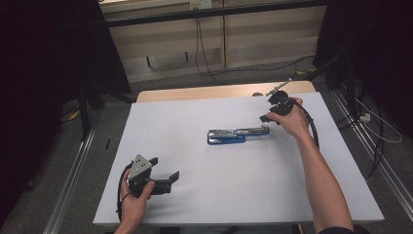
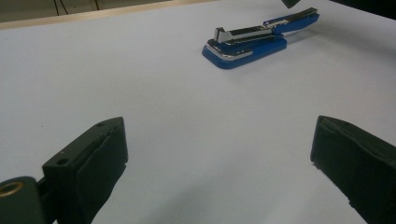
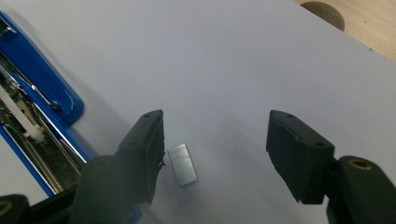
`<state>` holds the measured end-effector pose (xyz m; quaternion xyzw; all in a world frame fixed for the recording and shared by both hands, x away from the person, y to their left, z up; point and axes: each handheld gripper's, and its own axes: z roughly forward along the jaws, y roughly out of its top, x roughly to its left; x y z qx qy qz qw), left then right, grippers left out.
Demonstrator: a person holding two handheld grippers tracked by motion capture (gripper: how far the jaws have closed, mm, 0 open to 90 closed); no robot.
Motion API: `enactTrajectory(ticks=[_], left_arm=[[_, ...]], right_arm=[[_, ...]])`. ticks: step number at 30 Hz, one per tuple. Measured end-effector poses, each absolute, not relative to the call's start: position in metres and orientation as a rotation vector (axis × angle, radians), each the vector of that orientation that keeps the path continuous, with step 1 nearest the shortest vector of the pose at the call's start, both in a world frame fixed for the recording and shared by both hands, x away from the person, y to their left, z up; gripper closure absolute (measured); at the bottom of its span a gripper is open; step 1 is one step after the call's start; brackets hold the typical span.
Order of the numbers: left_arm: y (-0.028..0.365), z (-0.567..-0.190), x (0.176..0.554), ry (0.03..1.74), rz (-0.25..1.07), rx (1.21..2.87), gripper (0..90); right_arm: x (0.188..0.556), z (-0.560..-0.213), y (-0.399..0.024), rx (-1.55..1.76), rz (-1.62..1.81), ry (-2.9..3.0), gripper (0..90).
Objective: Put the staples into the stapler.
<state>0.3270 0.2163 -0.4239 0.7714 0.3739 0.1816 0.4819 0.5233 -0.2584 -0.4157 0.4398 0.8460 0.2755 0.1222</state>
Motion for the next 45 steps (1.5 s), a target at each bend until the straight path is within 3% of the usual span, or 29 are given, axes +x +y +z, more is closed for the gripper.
enactTrajectory(ticks=[8,15,45], left_arm=[[0.217,-0.423,0.327,0.913,0.452,1.874,4.1],[0.216,-0.423,0.326,0.915,0.457,1.868,3.9],[0.217,-0.424,0.328,0.922,0.451,1.880,3.6]], right_arm=[[0.524,-0.425,-0.259,1.283,0.770,2.562,50.2],[0.523,-0.428,-0.259,1.255,0.771,2.609,65.0],[0.521,-0.435,-0.256,1.196,0.716,2.687,78.2]])
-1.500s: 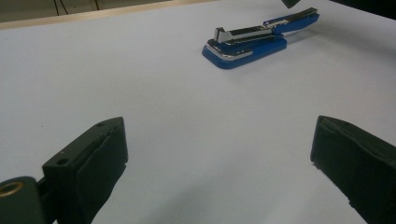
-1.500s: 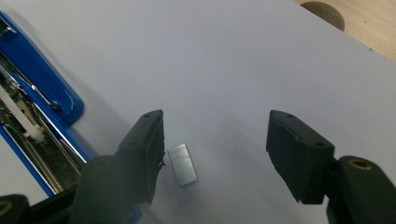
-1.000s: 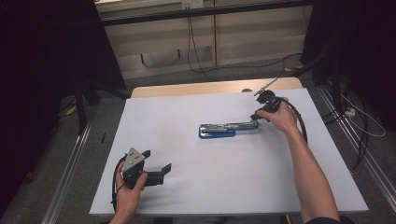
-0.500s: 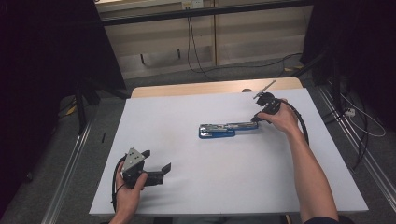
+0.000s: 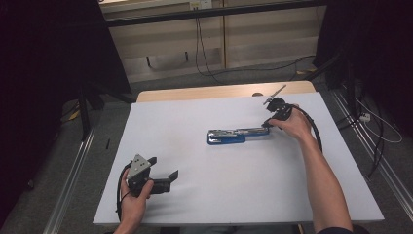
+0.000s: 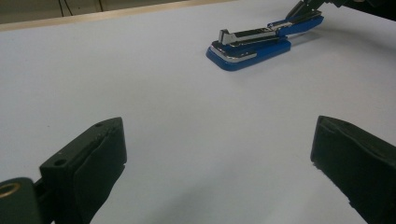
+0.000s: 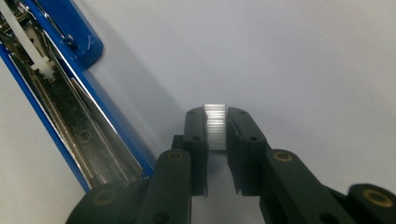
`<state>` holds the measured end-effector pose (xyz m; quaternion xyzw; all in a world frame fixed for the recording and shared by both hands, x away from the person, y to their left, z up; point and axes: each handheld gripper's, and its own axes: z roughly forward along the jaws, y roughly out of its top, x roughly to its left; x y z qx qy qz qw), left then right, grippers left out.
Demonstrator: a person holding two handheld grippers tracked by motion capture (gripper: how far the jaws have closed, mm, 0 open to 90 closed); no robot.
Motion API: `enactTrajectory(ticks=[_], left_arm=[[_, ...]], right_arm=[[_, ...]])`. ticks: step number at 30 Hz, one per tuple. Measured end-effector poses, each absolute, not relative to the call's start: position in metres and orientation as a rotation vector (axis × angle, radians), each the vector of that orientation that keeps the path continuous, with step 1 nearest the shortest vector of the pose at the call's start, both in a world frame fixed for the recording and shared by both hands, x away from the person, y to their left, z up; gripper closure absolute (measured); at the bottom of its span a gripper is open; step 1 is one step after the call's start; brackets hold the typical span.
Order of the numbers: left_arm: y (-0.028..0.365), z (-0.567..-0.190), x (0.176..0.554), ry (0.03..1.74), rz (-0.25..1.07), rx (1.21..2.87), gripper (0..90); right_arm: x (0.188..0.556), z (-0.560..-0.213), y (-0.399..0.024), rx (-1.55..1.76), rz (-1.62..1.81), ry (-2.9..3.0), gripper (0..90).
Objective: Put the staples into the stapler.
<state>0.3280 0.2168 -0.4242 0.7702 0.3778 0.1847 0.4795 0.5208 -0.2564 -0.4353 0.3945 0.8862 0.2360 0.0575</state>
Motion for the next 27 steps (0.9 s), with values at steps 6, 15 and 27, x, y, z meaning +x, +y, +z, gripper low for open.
enactTrajectory(ticks=[6,15,27], left_arm=[[0.2160,-0.4245,0.3279,0.923,0.448,1.880,3.6],[0.2172,-0.4251,0.3290,0.924,0.436,1.882,3.6],[0.2180,-0.4252,0.3290,0.928,0.438,1.877,3.6]], right_arm=[[0.5206,-0.4346,-0.2540,1.204,0.695,2.687,78.5],[0.5198,-0.4343,-0.2546,1.190,0.705,2.685,78.9],[0.5199,-0.4318,-0.2559,1.199,0.751,2.665,79.0]])
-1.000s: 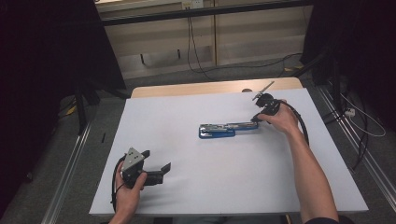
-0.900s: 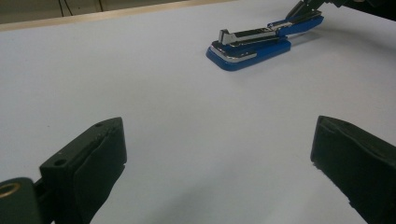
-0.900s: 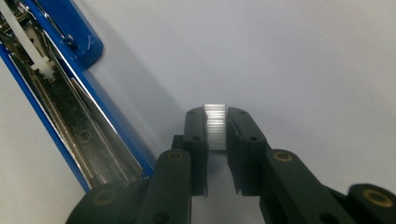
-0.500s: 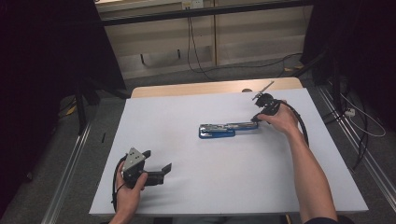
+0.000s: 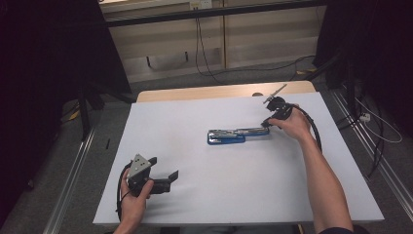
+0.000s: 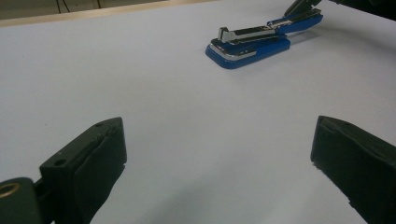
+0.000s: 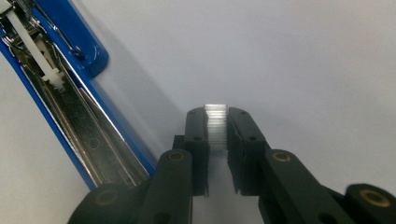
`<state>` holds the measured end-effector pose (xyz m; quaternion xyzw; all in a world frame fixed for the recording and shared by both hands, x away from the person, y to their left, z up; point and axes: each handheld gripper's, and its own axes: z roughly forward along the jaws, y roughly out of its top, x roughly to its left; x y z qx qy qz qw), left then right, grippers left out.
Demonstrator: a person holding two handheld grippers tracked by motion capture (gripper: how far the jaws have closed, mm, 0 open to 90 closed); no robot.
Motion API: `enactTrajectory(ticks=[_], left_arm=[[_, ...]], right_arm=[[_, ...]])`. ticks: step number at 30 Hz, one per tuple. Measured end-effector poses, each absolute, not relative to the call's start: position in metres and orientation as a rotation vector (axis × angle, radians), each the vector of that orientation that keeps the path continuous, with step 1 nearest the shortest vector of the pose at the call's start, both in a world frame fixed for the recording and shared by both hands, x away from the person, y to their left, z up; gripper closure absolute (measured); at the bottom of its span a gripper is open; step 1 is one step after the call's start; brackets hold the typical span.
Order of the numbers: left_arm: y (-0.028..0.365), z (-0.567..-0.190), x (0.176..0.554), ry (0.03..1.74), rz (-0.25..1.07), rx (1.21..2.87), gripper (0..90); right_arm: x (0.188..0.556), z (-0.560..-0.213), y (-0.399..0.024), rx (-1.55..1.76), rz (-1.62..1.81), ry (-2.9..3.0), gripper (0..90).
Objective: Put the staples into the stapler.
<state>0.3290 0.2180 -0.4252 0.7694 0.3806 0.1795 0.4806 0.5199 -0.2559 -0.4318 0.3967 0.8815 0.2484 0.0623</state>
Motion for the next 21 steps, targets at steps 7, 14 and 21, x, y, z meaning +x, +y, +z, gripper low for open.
enactTrajectory(ticks=[7,14,21], left_arm=[[0.218,-0.426,0.329,0.929,0.425,1.875,3.6],[0.219,-0.425,0.329,0.929,0.430,1.877,3.7],[0.220,-0.425,0.328,0.930,0.433,1.873,3.7]], right_arm=[[0.519,-0.427,-0.260,1.218,0.775,2.634,79.0],[0.518,-0.424,-0.263,1.218,0.826,2.599,79.0],[0.515,-0.419,-0.264,1.204,0.869,2.557,79.0]])
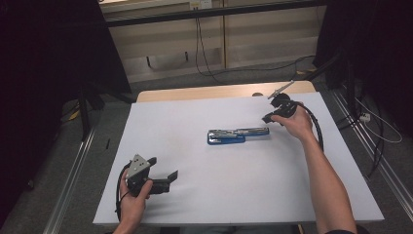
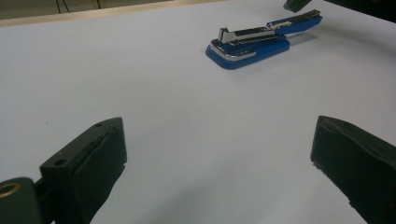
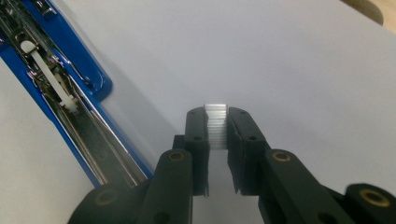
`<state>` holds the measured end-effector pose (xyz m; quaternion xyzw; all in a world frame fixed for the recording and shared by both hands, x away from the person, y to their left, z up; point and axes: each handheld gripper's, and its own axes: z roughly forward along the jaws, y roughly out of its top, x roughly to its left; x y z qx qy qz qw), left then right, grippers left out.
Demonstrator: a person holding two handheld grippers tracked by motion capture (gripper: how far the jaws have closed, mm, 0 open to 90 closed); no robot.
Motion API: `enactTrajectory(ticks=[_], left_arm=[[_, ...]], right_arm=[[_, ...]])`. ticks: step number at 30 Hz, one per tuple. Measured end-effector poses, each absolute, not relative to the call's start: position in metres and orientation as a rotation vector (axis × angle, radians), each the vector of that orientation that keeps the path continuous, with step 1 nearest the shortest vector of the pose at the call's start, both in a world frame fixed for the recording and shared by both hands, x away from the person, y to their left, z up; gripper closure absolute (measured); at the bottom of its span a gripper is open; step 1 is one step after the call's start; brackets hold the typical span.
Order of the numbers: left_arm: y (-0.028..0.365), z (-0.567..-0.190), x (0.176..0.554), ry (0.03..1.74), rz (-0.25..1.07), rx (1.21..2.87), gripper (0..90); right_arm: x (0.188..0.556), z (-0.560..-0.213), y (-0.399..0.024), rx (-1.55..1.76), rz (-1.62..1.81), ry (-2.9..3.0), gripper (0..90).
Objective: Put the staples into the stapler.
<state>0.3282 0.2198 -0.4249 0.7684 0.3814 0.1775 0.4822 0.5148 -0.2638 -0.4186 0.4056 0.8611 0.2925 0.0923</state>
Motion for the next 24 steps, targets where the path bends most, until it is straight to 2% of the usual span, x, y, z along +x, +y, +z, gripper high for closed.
enactTrajectory(ticks=[24], left_arm=[[0.221,-0.425,0.328,0.928,0.432,1.872,4.0]], right_arm=[[0.504,-0.399,-0.237,1.021,1.026,2.525,79.0]])
